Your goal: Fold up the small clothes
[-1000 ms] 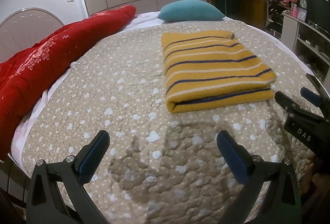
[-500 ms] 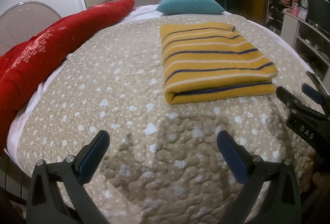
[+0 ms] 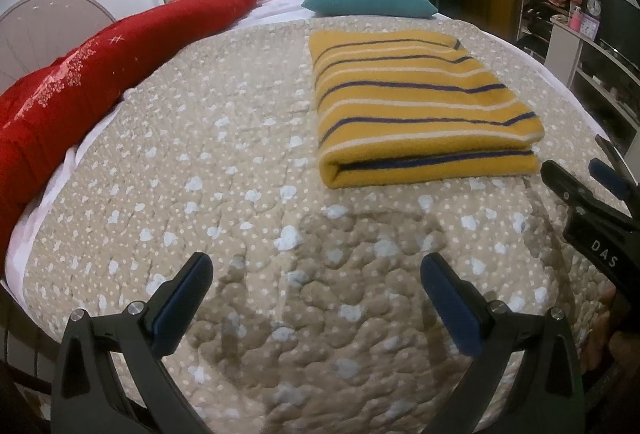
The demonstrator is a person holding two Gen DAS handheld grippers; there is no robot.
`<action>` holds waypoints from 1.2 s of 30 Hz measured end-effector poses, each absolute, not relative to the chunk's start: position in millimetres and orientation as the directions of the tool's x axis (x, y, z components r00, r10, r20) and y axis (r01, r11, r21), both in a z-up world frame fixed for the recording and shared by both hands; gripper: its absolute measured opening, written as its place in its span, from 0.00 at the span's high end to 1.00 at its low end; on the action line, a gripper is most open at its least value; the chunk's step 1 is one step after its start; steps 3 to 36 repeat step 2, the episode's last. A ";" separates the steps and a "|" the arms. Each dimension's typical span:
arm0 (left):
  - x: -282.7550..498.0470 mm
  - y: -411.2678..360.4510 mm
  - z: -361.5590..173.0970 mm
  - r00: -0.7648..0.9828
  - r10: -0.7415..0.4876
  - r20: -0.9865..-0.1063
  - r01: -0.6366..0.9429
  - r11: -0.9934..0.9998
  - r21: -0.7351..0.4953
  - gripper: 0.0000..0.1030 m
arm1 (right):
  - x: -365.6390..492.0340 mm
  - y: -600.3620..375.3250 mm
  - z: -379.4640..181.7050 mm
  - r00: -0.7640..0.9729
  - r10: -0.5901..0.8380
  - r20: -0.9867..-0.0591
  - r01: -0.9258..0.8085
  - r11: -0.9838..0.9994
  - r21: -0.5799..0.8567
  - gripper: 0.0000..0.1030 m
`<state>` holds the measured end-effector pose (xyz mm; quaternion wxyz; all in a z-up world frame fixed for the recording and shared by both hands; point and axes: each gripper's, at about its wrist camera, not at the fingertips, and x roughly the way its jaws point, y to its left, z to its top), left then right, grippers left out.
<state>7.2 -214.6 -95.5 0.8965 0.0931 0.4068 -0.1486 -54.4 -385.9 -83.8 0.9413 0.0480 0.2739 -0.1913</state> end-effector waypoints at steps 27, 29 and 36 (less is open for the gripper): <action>11.5 -210.7 -96.9 0.617 -0.191 -0.764 0.331 0.943 0.031 0.00 | -54.6 -385.5 -83.7 0.776 -0.335 -0.535 0.387 0.922 -0.016 0.15; 11.5 -210.7 -96.9 0.617 -0.191 -0.764 0.331 0.943 0.031 0.00 | -54.6 -385.5 -83.7 0.776 -0.335 -0.535 0.387 0.922 -0.016 0.15; 11.5 -210.7 -96.9 0.617 -0.191 -0.764 0.331 0.943 0.031 0.00 | -54.6 -385.5 -83.7 0.776 -0.335 -0.535 0.387 0.922 -0.016 0.15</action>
